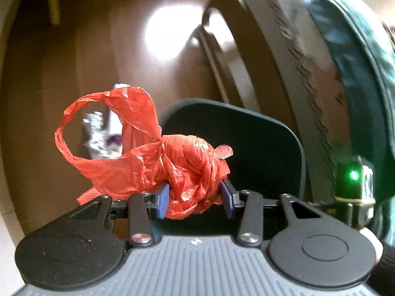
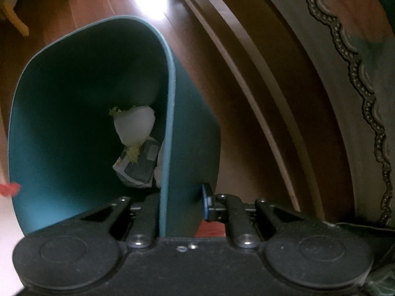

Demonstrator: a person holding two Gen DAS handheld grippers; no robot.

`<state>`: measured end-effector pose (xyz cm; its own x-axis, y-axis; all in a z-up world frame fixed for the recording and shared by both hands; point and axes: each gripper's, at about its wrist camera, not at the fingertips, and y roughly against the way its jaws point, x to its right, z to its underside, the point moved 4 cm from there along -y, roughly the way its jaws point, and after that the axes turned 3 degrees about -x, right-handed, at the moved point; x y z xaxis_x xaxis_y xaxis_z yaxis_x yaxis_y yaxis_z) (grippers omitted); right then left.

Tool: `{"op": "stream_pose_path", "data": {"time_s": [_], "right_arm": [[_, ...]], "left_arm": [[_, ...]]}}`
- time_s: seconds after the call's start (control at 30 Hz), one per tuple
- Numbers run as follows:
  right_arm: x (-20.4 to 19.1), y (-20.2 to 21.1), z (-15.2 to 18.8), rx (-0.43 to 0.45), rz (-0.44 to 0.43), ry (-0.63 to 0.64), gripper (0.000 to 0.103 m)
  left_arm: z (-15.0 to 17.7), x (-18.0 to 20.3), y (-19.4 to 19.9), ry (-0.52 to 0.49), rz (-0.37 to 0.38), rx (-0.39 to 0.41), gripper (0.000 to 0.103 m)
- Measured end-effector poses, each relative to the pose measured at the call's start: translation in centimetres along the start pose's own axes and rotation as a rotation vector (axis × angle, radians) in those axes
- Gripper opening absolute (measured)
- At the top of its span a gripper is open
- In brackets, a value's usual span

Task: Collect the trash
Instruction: 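Carry the red bag into the green bin and open the left tool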

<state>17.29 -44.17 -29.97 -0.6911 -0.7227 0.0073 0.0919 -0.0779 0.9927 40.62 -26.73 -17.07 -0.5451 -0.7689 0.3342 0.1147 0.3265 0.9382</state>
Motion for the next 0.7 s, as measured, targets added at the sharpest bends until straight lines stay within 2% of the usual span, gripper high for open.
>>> {"op": "stream_pose_path", "data": {"time_s": [0.1, 0.33, 0.7], "right_arm": [[-0.1, 0.5, 0.0, 0.003, -0.018, 0.012, 0.013], [0.5, 1.4, 0.6, 0.009, -0.045, 0.080, 0.013], [2.4, 1.1, 0.9, 0.007, -0.046, 0.140, 0.012]], "left_arm": [[0.3, 2.0, -1.8, -0.053, -0.010, -0.036, 0.042], [-0.3, 3.2, -6.9, -0.013, -0.010, -0.140, 0.042], [-0.1, 2.7, -11.3, 0.060, -0.054, -0.216, 0.044]]}}
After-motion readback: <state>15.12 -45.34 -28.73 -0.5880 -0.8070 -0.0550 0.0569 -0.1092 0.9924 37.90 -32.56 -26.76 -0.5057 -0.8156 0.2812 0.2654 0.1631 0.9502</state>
